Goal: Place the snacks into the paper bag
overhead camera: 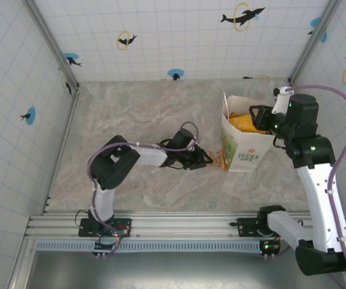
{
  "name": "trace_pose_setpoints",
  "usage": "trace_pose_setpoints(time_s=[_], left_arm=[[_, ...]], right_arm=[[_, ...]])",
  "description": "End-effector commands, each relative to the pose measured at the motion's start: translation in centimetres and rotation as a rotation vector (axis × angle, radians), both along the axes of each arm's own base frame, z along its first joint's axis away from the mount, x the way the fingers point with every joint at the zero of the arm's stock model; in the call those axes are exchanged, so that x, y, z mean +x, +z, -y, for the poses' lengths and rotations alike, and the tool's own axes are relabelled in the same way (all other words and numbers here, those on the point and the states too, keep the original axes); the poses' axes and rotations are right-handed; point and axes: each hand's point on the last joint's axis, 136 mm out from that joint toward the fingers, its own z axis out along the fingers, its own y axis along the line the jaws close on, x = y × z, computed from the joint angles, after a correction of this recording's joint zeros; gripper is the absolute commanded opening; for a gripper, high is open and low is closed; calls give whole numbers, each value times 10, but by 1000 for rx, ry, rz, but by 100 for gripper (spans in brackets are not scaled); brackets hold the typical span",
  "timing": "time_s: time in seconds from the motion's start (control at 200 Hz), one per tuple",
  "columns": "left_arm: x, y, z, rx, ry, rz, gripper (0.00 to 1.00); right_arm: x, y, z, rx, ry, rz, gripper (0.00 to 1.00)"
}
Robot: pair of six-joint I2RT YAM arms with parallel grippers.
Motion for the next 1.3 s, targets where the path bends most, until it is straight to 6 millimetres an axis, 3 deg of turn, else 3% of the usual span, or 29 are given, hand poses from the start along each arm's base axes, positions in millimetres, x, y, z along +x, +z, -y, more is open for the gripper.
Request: trace_pose_setpoints(time_s=[0.0, 0.28, 0.46, 0.64, 0.726, 0.916, 1.131, 1.296], left_arm=[[1, 1, 14, -26, -16, -2, 43], [1, -2, 24, -43, -23, -10, 32], [5, -3, 27, -44, -19, 8, 20], [4, 8, 23, -29, -42, 51, 5], [5, 16, 16, -2, -49, 89, 0], [4, 38, -7, 47, -67, 188, 0], [6, 59, -44, 54, -124, 323, 0], [16, 91, -70, 92, -185, 519, 0]], right_arm=[[-4, 4, -1, 15, 10, 21, 45], [-6, 3, -1, 14, 13, 20, 45], [-7, 3, -1, 13, 13, 26, 45], [-8, 4, 0, 11, 11, 32, 45], [-8, 3, -3, 19, 22, 39, 44], [-5, 8, -12, 66, 65, 75, 44], [-4, 10, -38, 178, 189, 99, 44], [-8, 21, -57, 243, 307, 159, 45]])
